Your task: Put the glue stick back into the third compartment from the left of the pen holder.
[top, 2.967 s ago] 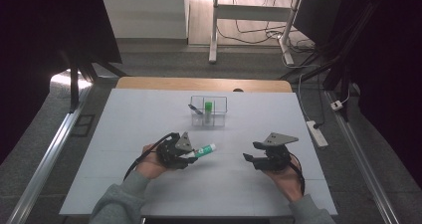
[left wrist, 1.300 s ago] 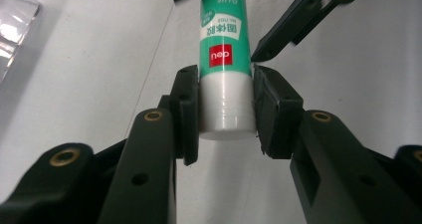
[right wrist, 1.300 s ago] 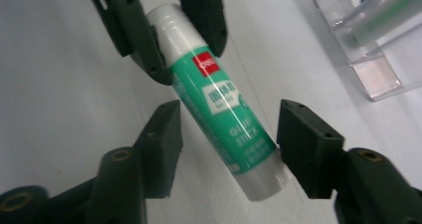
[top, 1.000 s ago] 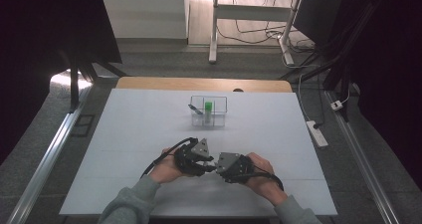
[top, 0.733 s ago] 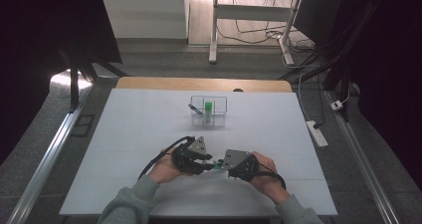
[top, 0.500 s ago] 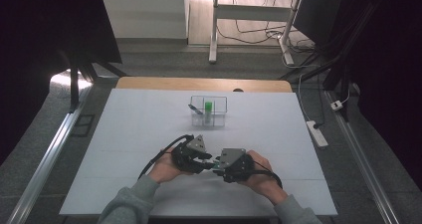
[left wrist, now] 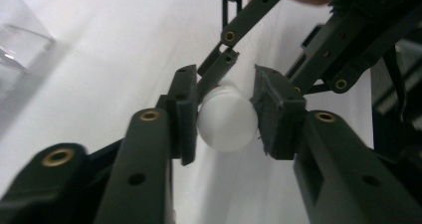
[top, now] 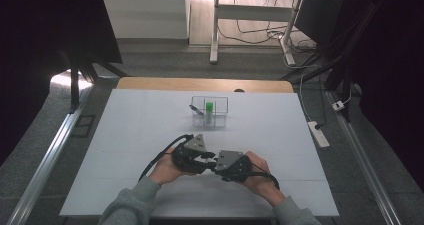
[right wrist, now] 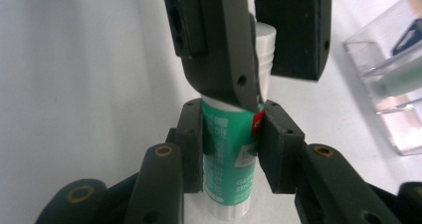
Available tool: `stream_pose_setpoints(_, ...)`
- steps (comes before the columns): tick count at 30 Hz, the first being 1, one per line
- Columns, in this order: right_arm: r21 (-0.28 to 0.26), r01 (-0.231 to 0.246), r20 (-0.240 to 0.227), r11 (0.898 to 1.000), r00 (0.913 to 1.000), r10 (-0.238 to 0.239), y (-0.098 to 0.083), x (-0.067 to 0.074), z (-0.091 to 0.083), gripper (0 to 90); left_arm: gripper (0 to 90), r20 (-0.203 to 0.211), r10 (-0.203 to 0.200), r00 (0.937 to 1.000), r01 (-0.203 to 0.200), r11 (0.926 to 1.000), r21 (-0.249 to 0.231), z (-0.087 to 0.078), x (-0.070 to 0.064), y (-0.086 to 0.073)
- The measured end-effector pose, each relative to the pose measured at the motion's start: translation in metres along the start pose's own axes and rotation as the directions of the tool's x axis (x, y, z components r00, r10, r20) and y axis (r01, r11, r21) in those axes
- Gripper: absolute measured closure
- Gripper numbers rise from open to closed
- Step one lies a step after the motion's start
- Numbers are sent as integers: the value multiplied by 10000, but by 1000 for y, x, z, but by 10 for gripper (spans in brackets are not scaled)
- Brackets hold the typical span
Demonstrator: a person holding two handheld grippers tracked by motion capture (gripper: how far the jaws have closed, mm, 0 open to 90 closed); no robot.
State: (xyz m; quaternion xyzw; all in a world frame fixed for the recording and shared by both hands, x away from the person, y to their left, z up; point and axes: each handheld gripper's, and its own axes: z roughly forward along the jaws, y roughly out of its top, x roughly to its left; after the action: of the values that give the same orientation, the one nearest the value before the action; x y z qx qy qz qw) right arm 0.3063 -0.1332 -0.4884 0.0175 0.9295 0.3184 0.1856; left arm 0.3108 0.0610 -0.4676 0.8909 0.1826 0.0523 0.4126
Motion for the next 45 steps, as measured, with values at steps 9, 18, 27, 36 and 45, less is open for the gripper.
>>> stream_pose_setpoints(9,-731,-1198,234,9901,9923,1218,-8,-13,-11,656,415,-752,-723,9945,631,9910,-1177,-25,2,-9)
stream_pose_setpoints(18,-1652,-2475,450,9547,9651,2580,-14,-30,-29,656,364,-1590,-1059,9816,882,9895,-1146,-48,-6,-37)
stream_pose_setpoints(27,-2292,-3364,712,9134,9301,3604,-16,-43,-42,656,329,-2498,-1838,9507,1585,9803,-1180,-72,-6,-80)
stream_pose_setpoints(36,-3241,-4654,652,8236,8575,5103,-8,-84,-48,655,314,-2919,-2523,9226,2205,9656,-1377,-90,-2,-114)
stream_pose_setpoints(45,-3679,-5041,1052,7814,8123,5736,11,-127,-41,655,306,-3209,-2929,9007,2573,9547,-1492,-101,4,-135)
